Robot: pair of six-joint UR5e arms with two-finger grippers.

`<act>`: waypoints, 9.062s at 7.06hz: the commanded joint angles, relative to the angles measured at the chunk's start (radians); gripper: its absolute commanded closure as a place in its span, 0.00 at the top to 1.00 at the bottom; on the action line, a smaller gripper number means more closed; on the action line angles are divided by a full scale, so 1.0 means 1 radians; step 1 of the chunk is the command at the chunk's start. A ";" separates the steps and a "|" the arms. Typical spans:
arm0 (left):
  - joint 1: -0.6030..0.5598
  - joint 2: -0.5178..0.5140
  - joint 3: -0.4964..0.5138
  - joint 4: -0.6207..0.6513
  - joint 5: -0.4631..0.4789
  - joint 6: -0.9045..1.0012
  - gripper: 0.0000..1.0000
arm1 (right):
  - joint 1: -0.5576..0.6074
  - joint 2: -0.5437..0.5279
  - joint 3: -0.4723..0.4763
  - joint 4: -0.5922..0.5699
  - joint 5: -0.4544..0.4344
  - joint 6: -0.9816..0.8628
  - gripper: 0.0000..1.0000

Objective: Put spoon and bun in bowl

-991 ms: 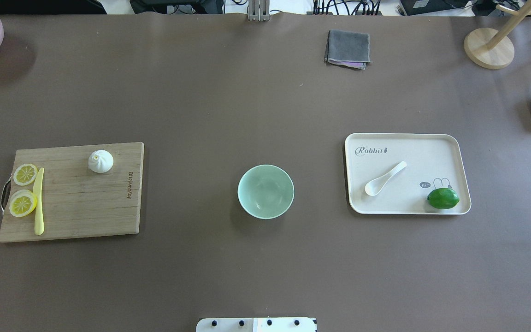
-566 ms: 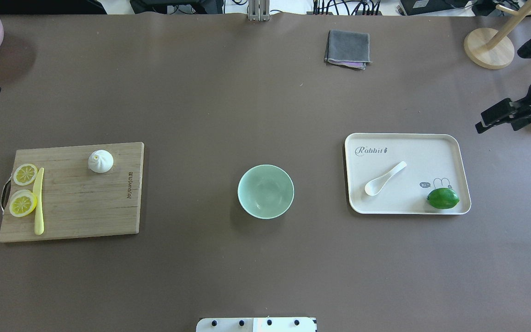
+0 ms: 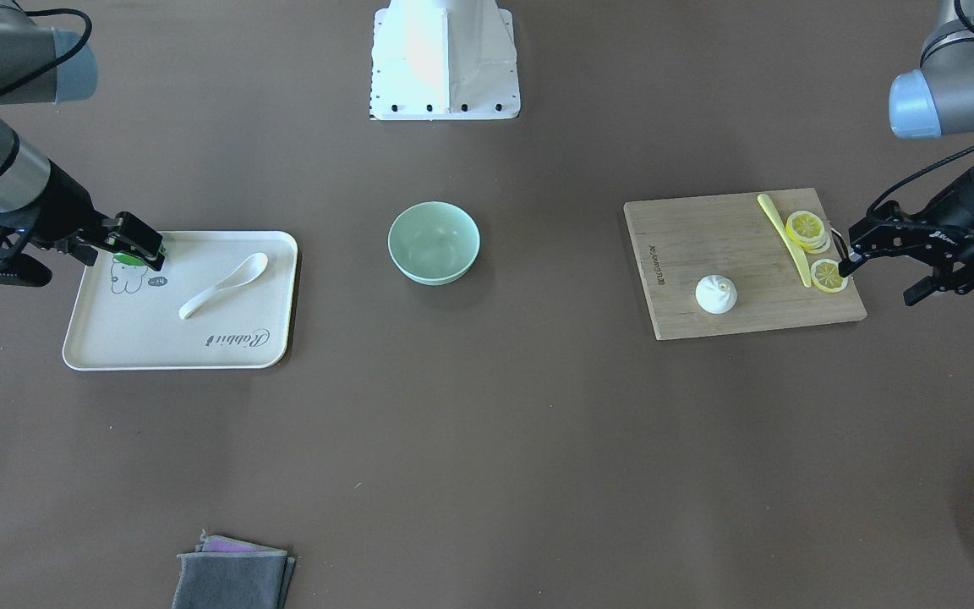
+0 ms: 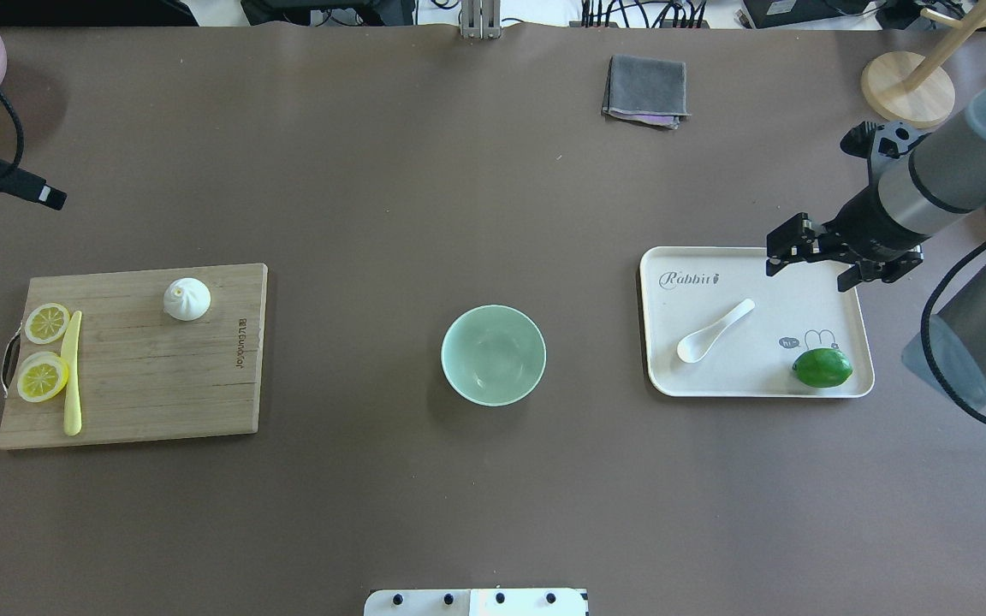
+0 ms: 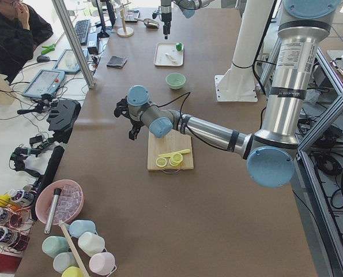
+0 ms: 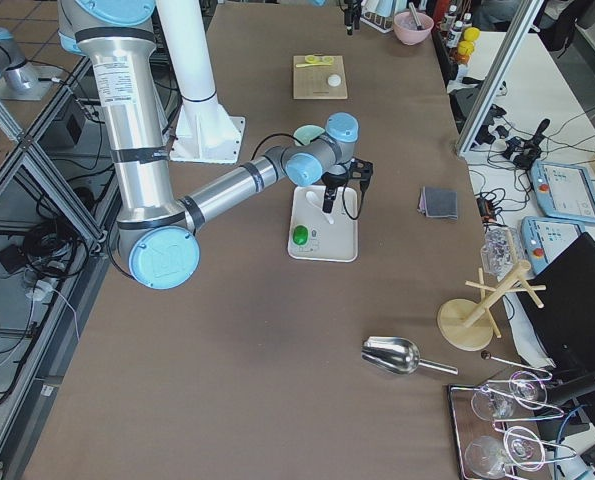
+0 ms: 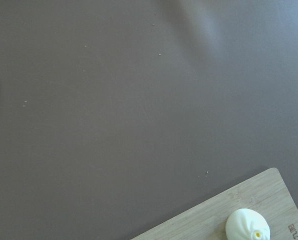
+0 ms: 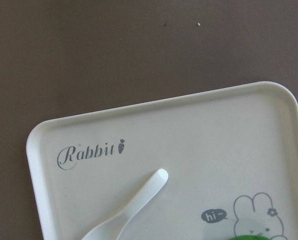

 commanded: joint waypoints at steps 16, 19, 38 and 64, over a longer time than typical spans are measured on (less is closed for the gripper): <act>0.037 -0.027 0.004 -0.017 -0.001 0.009 0.98 | -0.175 0.058 -0.187 0.140 -0.161 0.322 0.73; 0.037 -0.027 0.002 -0.017 -0.001 0.008 0.98 | -0.176 0.055 -0.189 0.138 -0.163 0.320 0.14; 0.379 -0.022 0.053 -0.218 0.254 -0.351 0.00 | -0.272 0.443 -0.034 -0.227 -0.202 0.316 0.00; 0.701 -0.565 0.116 0.017 0.488 -0.871 0.97 | 0.099 0.103 -0.069 -0.143 -0.040 -0.530 1.00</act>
